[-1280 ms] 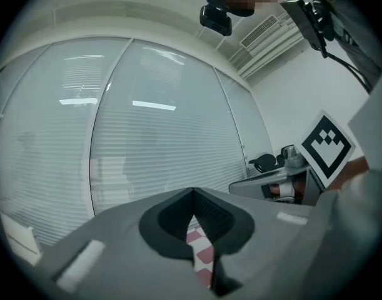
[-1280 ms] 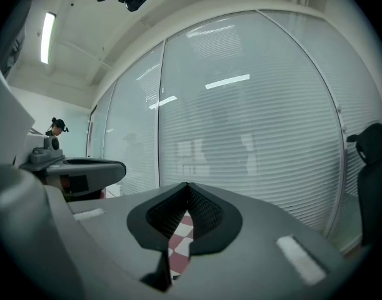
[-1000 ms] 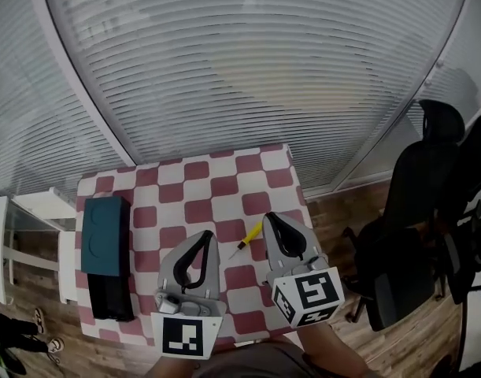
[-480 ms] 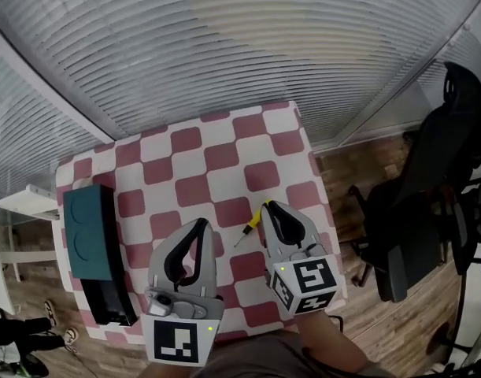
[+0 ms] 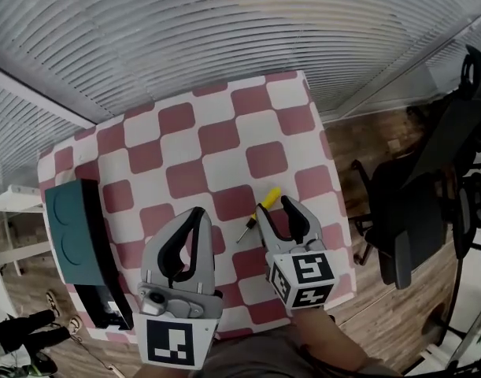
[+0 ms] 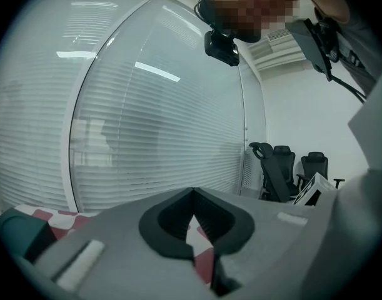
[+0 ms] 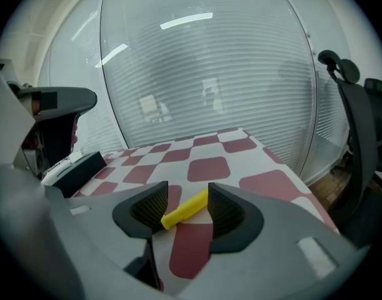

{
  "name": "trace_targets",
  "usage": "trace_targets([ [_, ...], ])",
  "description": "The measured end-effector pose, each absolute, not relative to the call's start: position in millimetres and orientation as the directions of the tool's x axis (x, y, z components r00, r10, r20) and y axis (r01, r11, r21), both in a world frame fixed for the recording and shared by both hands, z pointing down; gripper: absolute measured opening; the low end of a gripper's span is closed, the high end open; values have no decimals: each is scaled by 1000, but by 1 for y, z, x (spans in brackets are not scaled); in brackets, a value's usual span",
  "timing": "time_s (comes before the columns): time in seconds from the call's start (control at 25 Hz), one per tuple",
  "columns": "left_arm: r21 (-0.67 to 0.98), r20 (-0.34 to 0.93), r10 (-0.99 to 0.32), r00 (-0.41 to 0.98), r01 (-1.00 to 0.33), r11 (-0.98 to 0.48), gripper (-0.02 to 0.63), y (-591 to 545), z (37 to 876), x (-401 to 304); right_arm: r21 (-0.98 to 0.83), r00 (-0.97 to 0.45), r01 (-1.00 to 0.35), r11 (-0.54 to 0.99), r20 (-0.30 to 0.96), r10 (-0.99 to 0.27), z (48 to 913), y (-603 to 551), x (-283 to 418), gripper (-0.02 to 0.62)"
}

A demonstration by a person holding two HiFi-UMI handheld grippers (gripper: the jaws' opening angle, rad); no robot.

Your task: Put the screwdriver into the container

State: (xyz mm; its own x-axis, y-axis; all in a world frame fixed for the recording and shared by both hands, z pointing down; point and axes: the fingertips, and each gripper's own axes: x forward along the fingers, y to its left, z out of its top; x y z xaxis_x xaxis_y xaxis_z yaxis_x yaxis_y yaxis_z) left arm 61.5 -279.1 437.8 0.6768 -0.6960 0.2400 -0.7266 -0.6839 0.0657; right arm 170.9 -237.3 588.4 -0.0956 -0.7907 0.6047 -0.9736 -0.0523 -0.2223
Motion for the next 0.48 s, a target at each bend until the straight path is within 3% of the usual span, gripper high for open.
trace_targets([
  [0.48, 121, 274, -691, 669, -737, -665, 0, -292, 462, 56, -152, -101, -988, -16, 725, -682, 618, -238, 157, 247],
])
